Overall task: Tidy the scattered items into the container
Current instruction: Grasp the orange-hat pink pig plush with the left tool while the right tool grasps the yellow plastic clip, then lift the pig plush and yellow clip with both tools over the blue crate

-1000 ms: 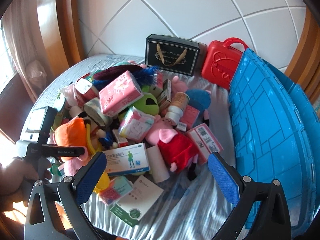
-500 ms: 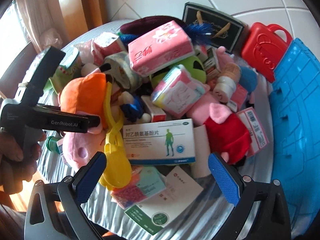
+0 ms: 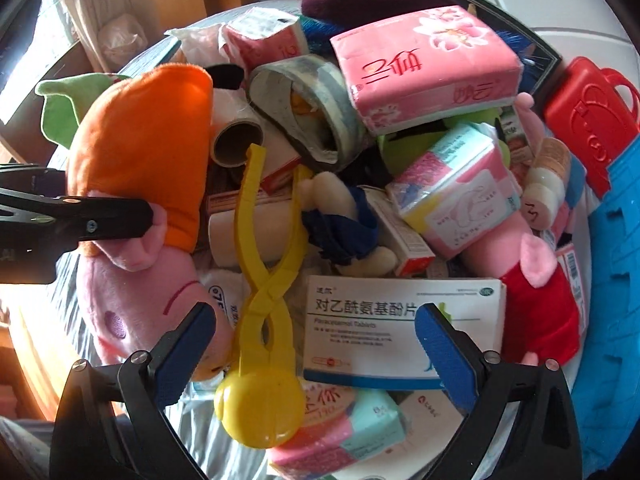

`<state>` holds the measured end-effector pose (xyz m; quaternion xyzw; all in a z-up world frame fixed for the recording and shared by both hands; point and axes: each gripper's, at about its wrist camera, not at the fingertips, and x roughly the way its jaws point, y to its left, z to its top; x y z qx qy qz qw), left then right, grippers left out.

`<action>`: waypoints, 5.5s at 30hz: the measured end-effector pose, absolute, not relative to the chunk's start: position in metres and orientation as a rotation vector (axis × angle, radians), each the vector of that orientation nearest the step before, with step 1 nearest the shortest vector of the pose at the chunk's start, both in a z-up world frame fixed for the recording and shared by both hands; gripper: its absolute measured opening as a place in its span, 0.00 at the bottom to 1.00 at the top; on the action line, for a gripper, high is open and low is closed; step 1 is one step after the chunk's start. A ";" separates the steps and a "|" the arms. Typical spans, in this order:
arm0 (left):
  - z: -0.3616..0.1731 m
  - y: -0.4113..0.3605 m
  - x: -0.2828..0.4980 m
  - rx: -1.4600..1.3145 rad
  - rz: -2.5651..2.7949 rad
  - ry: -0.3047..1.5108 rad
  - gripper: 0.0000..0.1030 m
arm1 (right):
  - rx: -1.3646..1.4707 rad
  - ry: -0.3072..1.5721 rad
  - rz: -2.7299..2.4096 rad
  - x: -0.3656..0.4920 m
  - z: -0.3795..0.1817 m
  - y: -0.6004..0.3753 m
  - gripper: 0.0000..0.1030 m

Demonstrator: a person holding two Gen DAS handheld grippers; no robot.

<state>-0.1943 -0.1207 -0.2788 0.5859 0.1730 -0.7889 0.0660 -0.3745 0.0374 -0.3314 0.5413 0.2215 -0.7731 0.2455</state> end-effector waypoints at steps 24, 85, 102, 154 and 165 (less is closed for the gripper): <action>-0.281 -0.136 -0.177 1.782 -2.428 0.339 0.72 | 1.557 0.677 -1.996 -0.363 -0.370 -0.004 0.44; -0.287 -0.084 -0.220 1.853 -2.410 0.346 0.72 | 1.410 0.460 -2.324 -0.347 -0.237 0.086 0.27; -0.177 -0.097 -0.215 1.566 -2.548 0.127 0.72 | 1.317 0.358 -2.451 -0.342 -0.175 0.108 0.27; 0.020 0.241 -0.318 1.125 -2.904 -0.077 0.72 | 0.948 -0.015 -2.780 -0.352 -0.006 0.473 0.27; 0.052 0.351 -0.378 1.222 -3.118 -0.116 0.72 | 1.012 -0.142 -2.902 -0.346 -0.020 0.562 0.27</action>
